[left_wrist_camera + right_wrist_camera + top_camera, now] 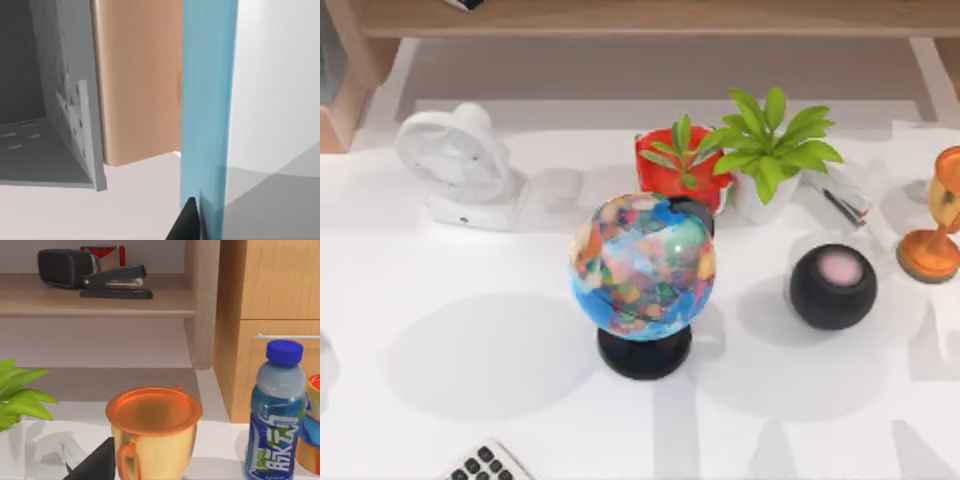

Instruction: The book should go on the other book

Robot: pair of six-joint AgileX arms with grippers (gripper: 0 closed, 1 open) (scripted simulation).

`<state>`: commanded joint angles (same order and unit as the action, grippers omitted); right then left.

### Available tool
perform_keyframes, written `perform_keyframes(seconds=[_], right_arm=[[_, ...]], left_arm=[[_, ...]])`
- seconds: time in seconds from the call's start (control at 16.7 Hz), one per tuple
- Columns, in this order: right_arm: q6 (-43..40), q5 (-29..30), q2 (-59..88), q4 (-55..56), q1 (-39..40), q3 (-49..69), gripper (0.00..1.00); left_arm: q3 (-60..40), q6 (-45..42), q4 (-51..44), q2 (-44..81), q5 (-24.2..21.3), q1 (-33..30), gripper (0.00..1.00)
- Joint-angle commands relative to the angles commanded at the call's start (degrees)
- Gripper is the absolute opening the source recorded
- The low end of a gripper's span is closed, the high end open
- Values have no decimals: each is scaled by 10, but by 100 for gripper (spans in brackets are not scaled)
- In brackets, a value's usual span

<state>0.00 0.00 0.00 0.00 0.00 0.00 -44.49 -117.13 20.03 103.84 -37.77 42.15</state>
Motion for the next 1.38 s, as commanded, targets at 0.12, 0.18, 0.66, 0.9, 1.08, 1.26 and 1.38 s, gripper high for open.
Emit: perform_keyframes(seconds=[0.12,0.18,0.66,0.9,1.08,1.26,1.38], right_arm=[[0,0,0,0,0,0,100],[0,0,0,0,0,0,100],[0,0,0,0,0,0,100],[0,0,0,0,0,0,100],[0,0,0,0,0,0,100],[0,0,0,0,0,0,100],[0,0,0,0,0,0,100]], left_arm=[[-2,2,3,5,2,-3,0],[-2,2,3,5,2,-4,0],[-2,2,3,5,2,-4,45],[-2,2,3,5,2,-4,75],[-2,2,3,5,2,-4,98],[-2,2,3,5,2,-4,100],[-2,2,3,5,2,-4,100]])
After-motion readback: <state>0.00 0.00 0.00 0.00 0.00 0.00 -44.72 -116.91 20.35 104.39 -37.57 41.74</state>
